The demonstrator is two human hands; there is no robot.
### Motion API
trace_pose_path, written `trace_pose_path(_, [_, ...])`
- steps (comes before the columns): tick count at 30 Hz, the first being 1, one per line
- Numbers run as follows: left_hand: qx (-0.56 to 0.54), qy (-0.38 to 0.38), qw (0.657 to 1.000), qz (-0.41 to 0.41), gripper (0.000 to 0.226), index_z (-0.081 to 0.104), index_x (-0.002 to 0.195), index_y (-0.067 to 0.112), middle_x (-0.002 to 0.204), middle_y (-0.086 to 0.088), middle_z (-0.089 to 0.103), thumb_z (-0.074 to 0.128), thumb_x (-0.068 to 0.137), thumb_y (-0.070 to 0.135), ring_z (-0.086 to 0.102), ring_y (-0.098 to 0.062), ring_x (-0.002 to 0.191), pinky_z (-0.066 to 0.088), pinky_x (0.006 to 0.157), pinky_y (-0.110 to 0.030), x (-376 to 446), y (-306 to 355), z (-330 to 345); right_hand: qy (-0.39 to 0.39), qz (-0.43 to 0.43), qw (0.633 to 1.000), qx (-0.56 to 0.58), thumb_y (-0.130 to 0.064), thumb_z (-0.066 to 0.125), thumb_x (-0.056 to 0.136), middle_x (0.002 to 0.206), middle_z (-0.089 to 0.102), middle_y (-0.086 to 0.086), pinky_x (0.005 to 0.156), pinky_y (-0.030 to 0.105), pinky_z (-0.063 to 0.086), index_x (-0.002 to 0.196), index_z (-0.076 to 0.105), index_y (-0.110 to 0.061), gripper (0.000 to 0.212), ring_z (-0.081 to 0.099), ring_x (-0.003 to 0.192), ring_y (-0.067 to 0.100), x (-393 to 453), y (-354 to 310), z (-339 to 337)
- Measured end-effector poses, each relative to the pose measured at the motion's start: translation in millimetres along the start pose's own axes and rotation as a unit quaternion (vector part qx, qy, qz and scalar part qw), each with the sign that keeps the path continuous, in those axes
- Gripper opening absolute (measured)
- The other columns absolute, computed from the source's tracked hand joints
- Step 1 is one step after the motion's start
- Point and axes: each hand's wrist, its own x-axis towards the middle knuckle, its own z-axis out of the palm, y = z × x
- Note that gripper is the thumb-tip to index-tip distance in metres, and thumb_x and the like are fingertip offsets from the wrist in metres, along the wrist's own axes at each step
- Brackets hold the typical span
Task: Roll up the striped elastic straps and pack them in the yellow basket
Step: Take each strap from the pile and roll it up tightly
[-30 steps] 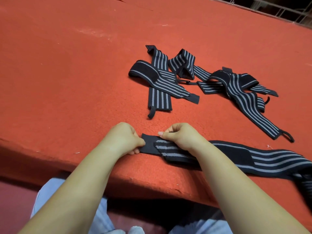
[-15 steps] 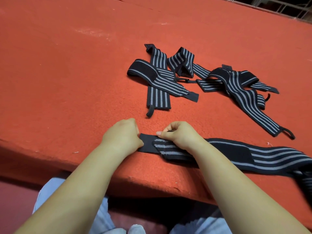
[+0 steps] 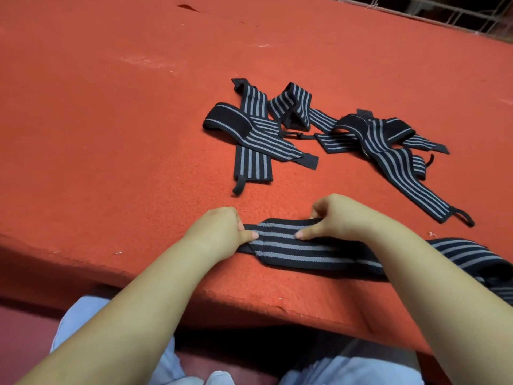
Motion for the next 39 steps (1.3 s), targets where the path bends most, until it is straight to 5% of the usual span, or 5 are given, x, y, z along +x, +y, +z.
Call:
trace_pose_path(10, [0.066, -0.005, 0.998, -0.016, 0.022, 0.054, 0.088, 0.017, 0.103, -0.006, 0.063, 0.057, 0.091, 0.039, 0.056, -0.024, 0.099, 0.043, 0.081, -0.032, -0.4, 11.9, 0.6, -0.107, 0.073, 0.991, -0.025, -0.057, 0.08, 0.057, 0.087, 0.068, -0.01, 0.085, 0.031, 0.048, 0.092, 0.066, -0.026, 0.05, 0.063, 0.087, 0.013, -23.5, 60.4, -25.9])
trace_pose_path(20, [0.145, -0.003, 0.988, -0.047, 0.022, 0.055, 0.1, 0.013, 0.111, -0.008, 0.061, 0.056, 0.091, 0.033, 0.055, -0.027, 0.104, 0.045, 0.088, -0.036, -0.8, 23.4, 0.9, 0.001, 0.082, 0.994, -0.072, -0.049, 0.077, 0.07, 0.06, 0.048, -0.002, 0.051, 0.027, 0.03, 0.06, 0.047, -0.018, 0.044, 0.043, 0.058, 0.012, -22.2, 110.8, -26.8])
trace_pose_path(24, [0.189, 0.064, 0.977, 0.068, 0.024, 0.053, 0.109, 0.015, 0.115, -0.005, 0.054, 0.052, 0.086, 0.013, 0.053, -0.027, 0.109, 0.044, 0.092, -0.039, -4.2, 59.9, 17.5, 0.026, 0.078, 0.993, -0.088, -0.055, 0.074, 0.07, 0.067, 0.049, -0.005, 0.057, 0.028, 0.034, 0.066, 0.048, -0.021, 0.044, 0.049, 0.072, 0.018, -22.2, 113.2, -21.4])
trace_pose_path(28, [0.105, -0.004, 0.968, 0.229, 0.023, 0.056, 0.104, 0.02, 0.114, -0.004, 0.054, 0.056, 0.089, 0.038, 0.049, -0.024, 0.111, 0.039, 0.097, -0.036, -2.3, 120.3, 60.8, 0.042, 0.076, 0.99, -0.111, -0.064, 0.07, 0.068, 0.083, 0.054, -0.003, 0.076, 0.031, 0.042, 0.086, 0.052, -0.021, 0.049, 0.053, 0.088, 0.022, -23.5, 117.8, -18.3])
trace_pose_path(39, [0.144, -0.046, 0.971, 0.184, 0.037, 0.053, 0.1, 0.02, 0.116, -0.005, 0.051, 0.059, 0.084, 0.052, 0.049, -0.026, 0.111, 0.038, 0.091, -0.035, 21.5, 143.2, 93.9, 0.02, 0.174, 0.966, -0.192, -0.047, 0.08, 0.066, 0.079, 0.057, -0.001, 0.066, 0.026, 0.038, 0.075, 0.054, -0.022, 0.037, 0.053, 0.078, 0.021, -52.1, 225.5, -75.1])
